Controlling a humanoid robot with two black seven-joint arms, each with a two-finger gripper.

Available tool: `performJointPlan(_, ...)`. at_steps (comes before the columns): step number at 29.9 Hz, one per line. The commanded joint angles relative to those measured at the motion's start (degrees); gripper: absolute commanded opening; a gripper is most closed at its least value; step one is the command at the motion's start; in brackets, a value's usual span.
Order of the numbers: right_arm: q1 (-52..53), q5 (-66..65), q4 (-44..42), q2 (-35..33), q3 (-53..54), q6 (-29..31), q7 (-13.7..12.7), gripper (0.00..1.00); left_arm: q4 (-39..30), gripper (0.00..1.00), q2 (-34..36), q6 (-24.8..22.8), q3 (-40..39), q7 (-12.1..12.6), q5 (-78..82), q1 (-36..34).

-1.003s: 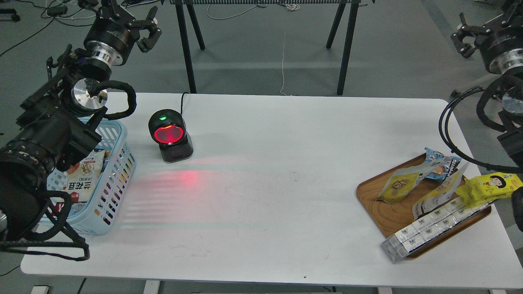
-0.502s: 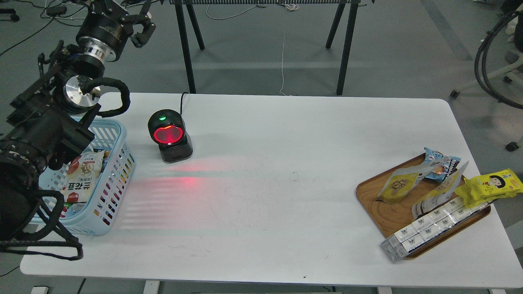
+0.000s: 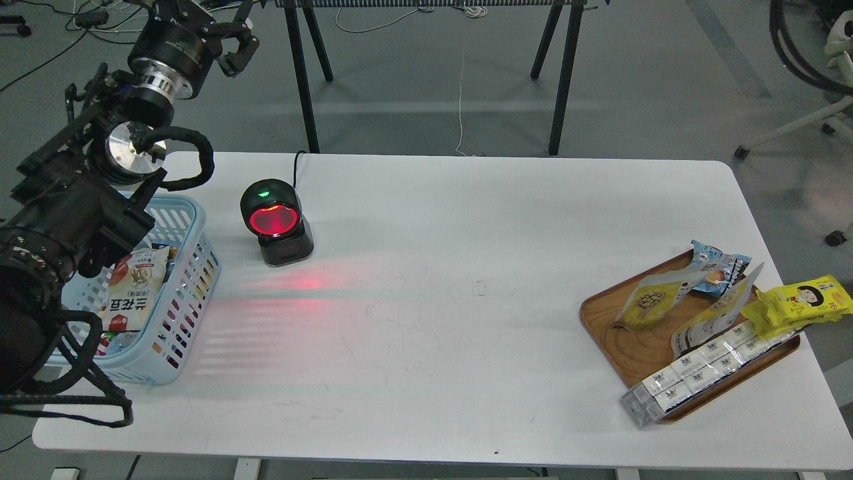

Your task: Scan snack and place in basket

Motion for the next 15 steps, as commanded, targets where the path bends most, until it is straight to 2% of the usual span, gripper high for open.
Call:
performJointPlan(1,2.8,-11.2,6.3,-0.5,-2.5,0.0,1.5,0.99,0.0,1.0,0.1,0.0,0.0,-0.2,0.0,0.0)
performJointPlan(5,4.4,-21.8,12.3,0.0,-5.1,0.0,1.9,0.99,0.1,1.0,0.7,0.0,-0.7,-0.4,0.0,0.5)
performJointPlan(9,4.7,-30.3,18.3,0.2,-8.6,0.0,5.3,0.99,0.1,1.0,0.7,0.0,-0.9,-0.4,0.0,0.6)
performJointPlan(15,5.4,-43.3,29.1,0.3,-14.1,0.0,7.1,0.99,0.0,1.0,0.1,0.0,-0.4,-0.5,0.0,0.4)
